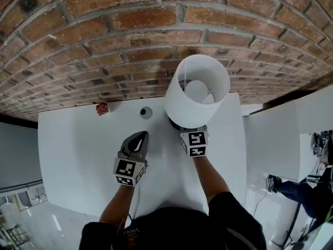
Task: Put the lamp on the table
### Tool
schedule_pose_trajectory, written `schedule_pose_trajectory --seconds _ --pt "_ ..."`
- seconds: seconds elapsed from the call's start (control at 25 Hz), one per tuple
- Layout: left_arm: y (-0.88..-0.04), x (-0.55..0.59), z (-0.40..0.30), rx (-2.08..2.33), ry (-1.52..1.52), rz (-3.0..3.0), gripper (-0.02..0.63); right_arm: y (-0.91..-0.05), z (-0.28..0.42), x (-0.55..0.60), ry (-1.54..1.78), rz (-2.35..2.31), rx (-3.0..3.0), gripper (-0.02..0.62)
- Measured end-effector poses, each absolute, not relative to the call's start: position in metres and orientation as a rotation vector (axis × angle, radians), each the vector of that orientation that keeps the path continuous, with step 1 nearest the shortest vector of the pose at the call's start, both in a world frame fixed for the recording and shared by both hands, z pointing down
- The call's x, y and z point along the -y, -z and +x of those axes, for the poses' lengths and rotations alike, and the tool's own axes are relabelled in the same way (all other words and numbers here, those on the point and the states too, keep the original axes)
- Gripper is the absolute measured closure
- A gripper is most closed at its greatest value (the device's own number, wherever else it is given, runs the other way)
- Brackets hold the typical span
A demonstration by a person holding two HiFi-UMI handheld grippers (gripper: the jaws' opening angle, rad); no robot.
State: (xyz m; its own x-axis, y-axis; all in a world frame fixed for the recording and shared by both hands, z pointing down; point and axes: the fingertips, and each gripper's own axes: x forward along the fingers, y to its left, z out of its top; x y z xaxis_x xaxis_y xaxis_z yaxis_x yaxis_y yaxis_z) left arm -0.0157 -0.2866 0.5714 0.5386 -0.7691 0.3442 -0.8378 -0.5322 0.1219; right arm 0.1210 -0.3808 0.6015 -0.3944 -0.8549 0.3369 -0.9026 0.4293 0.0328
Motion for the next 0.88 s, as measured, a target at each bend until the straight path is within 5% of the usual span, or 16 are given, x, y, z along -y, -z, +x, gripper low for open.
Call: schedule_pose_trajectory --seconds 0.88 --pt "-0.559 0.255 -0.014 1.338 -0.352 2.516 0.601 -0.592 0.134 0.358 -0.205 1.53 2.372 0.463"
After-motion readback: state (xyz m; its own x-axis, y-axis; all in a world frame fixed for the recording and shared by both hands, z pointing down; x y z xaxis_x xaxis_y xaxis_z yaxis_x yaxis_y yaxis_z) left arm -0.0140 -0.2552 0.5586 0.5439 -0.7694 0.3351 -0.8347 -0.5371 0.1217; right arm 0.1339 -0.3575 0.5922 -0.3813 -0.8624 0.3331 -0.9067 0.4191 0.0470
